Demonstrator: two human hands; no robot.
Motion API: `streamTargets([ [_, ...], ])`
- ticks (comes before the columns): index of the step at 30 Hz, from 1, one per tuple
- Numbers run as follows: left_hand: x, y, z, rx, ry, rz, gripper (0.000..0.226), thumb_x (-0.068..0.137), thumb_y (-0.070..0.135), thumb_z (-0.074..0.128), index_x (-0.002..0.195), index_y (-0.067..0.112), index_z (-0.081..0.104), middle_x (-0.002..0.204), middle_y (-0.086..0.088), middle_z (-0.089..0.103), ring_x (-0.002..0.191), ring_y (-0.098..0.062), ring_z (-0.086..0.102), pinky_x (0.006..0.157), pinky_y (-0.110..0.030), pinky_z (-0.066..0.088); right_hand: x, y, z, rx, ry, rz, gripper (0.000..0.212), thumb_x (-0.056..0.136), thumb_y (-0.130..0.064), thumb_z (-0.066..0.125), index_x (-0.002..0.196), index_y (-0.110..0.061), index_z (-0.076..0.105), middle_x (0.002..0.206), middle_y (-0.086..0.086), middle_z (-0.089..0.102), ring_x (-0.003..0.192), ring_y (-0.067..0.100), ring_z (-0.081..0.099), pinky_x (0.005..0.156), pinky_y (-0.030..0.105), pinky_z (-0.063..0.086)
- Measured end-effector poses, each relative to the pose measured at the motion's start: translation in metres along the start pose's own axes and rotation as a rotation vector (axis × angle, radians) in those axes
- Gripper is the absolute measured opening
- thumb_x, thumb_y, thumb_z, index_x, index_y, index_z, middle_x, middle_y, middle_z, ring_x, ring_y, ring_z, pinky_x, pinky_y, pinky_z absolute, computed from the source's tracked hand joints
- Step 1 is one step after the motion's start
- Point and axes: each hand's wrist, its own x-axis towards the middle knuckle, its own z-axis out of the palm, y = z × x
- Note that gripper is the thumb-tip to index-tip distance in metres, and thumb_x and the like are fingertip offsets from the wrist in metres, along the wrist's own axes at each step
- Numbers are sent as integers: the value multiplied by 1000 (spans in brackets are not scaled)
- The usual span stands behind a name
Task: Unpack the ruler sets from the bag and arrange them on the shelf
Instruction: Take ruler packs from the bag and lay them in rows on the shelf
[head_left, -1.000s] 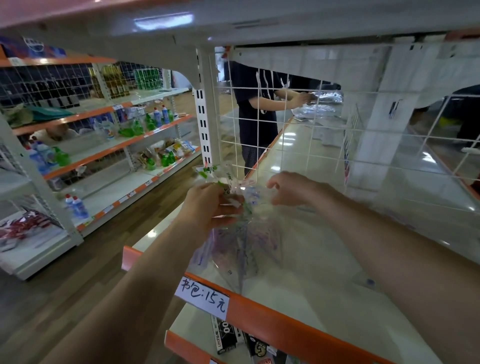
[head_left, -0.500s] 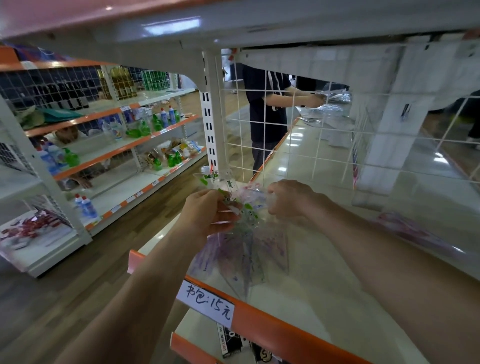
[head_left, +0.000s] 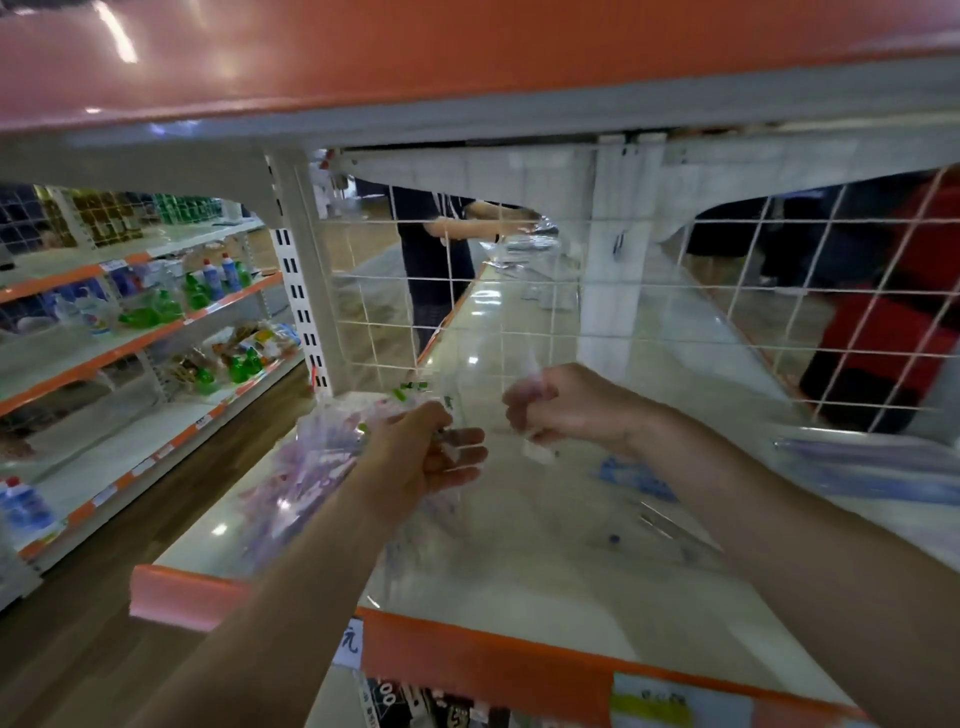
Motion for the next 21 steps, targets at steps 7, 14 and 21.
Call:
streamTargets([
  [7,-2,-20,38,24,-91,-44,19,89,-3,39,77,4,53,67,-13,65,56,-24,66,67,-39,55,-36,25,-25,419,17,104,21,88,10,55,106,0,57,96,18,69,84,24,68,71,27,60],
  [14,-6,-14,53,66,-157,5,20,91,-4,39,84,9,52,64,-9,53,44,-14,49,45,-25,51,-49,25,-41,172,226,113,14,90,-18,62,96,-8,69,78,4,69,64,9,65,50,18,48],
  [21,-11,-23,67,142,-199,-12,19,91,-2,45,94,6,62,69,-7,53,54,-17,52,46,-24,47,-60,31,-40,239,188,93,22,84,-2,68,100,-10,54,99,13,70,77,17,71,72,31,59],
])
